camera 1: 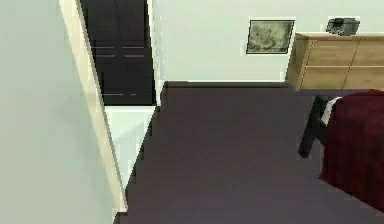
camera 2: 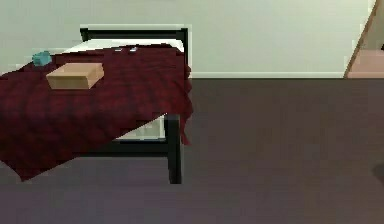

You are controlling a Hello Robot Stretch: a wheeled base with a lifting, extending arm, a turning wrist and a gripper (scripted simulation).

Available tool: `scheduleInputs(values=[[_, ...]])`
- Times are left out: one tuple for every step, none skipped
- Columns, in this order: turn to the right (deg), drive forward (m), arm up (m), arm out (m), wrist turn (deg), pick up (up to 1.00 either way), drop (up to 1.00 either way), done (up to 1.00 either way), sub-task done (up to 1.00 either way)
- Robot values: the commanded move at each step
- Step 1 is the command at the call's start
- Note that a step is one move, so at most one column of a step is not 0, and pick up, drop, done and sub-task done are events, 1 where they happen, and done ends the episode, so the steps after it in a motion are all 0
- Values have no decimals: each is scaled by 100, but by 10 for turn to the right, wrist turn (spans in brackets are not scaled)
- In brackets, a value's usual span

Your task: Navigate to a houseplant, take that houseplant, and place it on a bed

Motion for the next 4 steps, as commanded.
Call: scheduleInputs(values=[[0, 100, 0, 0, 0, 0, 0, 0, 0], [-30, 0, 0, 0, 0, 0, 0, 0, 0], [0, 30, 0, 0, 0, 0, 0, 0, 0], [-450, 0, 0, 0, 0, 0, 0, 0, 0]])
